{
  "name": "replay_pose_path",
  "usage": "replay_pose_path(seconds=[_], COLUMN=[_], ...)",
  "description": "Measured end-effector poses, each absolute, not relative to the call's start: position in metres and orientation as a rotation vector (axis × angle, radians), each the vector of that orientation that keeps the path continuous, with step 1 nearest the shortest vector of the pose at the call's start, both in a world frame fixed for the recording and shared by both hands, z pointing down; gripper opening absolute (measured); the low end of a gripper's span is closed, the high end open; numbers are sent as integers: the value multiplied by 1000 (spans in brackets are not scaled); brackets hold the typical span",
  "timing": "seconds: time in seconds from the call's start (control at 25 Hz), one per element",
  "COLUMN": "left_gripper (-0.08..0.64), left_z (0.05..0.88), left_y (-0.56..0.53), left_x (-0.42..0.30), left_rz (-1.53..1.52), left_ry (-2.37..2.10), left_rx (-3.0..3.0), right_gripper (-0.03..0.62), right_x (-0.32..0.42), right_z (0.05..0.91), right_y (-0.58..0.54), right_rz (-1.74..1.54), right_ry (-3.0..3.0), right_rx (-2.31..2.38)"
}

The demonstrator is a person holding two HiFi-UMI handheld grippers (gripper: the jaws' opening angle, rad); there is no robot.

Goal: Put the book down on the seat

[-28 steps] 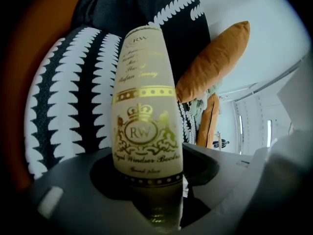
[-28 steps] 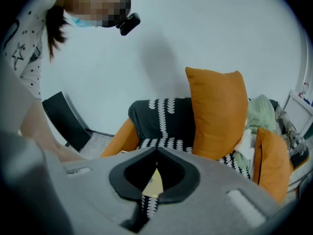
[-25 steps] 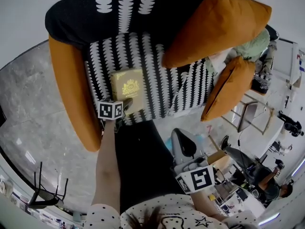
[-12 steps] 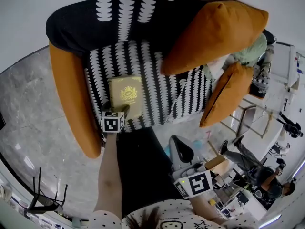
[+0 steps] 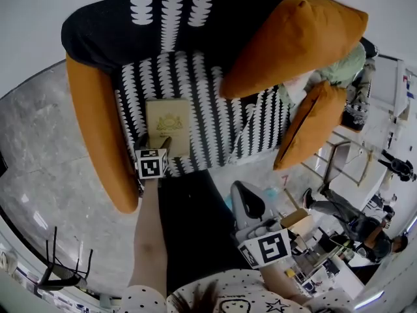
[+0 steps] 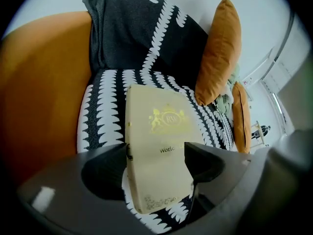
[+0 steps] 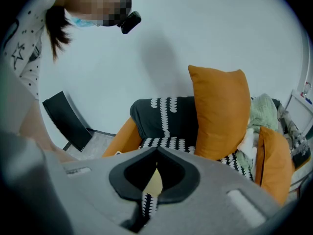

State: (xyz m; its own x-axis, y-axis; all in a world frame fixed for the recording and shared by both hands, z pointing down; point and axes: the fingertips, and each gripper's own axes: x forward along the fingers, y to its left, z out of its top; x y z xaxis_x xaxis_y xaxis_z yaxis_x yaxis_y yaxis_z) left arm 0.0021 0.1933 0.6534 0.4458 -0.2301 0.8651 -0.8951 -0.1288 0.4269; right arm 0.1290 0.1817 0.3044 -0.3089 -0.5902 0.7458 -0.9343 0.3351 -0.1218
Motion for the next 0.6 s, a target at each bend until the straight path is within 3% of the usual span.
replay_pose_path(seconds=[0.16,0.32,0.6], left_gripper=[369,280,190], left_z=[650,650,657], left_y=[190,190,193], left_x=[0,-7,-18], left_rz=[744,759,788], left_ry=[-1006,-1039,-1098], left_rx=[1619,1623,1560], right_gripper=[-6,-6,-6], right_x=[130,130,131], right_z=[304,304,304], right_y=[181,181,185], right_rz=[747,749,751], right_ry=[-2010,-2013,-2004], right_rx=[1335,1333,1338])
